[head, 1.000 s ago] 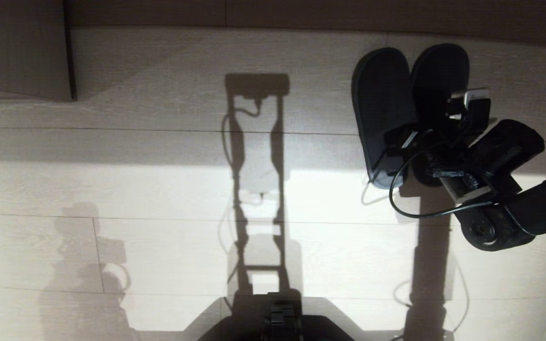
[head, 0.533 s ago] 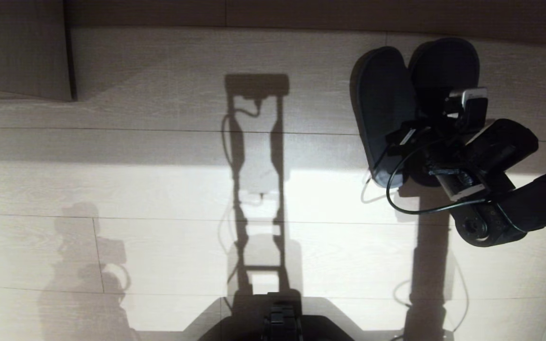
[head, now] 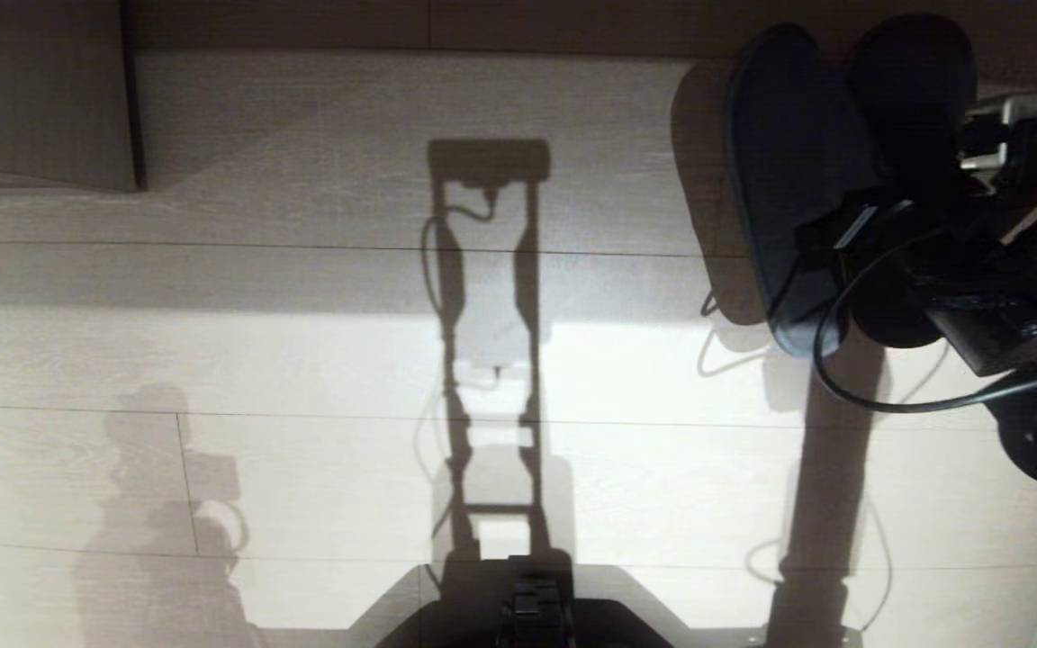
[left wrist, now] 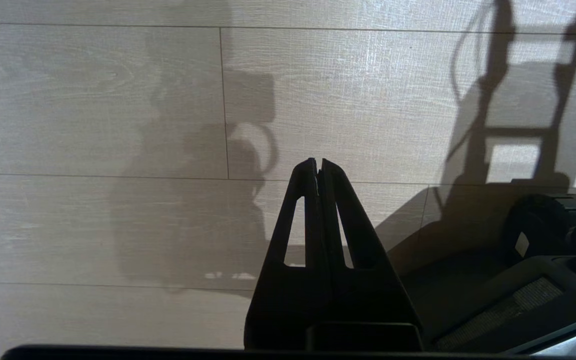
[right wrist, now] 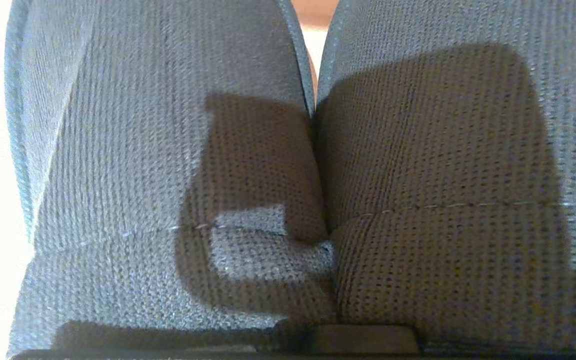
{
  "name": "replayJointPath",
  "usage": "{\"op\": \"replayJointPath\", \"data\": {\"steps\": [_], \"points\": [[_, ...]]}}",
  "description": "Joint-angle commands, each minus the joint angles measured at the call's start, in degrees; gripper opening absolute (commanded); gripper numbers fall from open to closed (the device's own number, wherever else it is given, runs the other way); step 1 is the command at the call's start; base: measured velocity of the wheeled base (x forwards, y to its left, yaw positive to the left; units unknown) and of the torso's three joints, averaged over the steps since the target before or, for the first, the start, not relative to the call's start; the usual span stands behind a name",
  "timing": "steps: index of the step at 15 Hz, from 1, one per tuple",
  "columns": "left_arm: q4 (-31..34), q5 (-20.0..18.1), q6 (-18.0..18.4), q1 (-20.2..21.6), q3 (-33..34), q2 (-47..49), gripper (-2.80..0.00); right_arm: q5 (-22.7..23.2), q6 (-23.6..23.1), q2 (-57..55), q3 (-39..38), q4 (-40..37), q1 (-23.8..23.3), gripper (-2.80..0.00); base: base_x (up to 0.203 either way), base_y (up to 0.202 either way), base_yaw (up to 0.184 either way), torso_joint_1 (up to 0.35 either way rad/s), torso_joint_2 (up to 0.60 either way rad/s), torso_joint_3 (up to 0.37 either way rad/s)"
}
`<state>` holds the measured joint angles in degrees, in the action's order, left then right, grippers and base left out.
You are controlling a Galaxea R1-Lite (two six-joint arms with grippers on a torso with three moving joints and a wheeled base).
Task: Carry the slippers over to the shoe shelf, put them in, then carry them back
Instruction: Pick up the slippers on the floor, then place the slippers into the shoe cabinet
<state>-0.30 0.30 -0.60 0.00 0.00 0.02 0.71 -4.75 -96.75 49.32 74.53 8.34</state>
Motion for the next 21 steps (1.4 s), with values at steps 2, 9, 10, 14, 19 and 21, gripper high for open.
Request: {"op": "replayJointPath", "data": {"steps": [2, 9, 10, 14, 19, 21], "points": [[-0.05, 0.05, -0.02, 0.09, 0.00, -0.02, -2.80, -0.09, 0.09, 11.24, -6.35, -4.31, 0.01, -2.80, 0.000, 0.000, 0.000, 0.000, 0.00, 0.000], [-0.05, -0.04, 0.07, 0.01, 0.00, -0.11, -2.80, -0.19, 0.03, 38.97, -16.01, -22.58, 0.00, -2.80, 0.000, 0.000, 0.000, 0.000, 0.00, 0.000], [-0.05, -0.04, 0.07, 0.00, 0.00, -0.11, -2.80, -0.14, -0.01, 47.63, -17.48, -28.61, -0.10, -2.80, 0.000, 0.000, 0.000, 0.000, 0.00, 0.000], [-0.05, -0.04, 0.07, 0.09, 0.00, -0.11, -2.80, 0.46, -0.10, 71.53, -22.93, -50.96, -2.90, -2.80, 0.000, 0.000, 0.000, 0.000, 0.00, 0.000], [-0.05, -0.04, 0.07, 0.09, 0.00, -0.11, -2.80, 0.46, -0.33, 84.63, -28.43, -62.29, -8.58, -2.80, 0.000, 0.000, 0.000, 0.000, 0.00, 0.000], [-0.05, -0.04, 0.07, 0.00, 0.00, -0.02, -2.80, 0.54, -1.26, 86.29, -30.43, -63.52, -8.71, -2.80, 0.000, 0.000, 0.000, 0.000, 0.00, 0.000]]}}
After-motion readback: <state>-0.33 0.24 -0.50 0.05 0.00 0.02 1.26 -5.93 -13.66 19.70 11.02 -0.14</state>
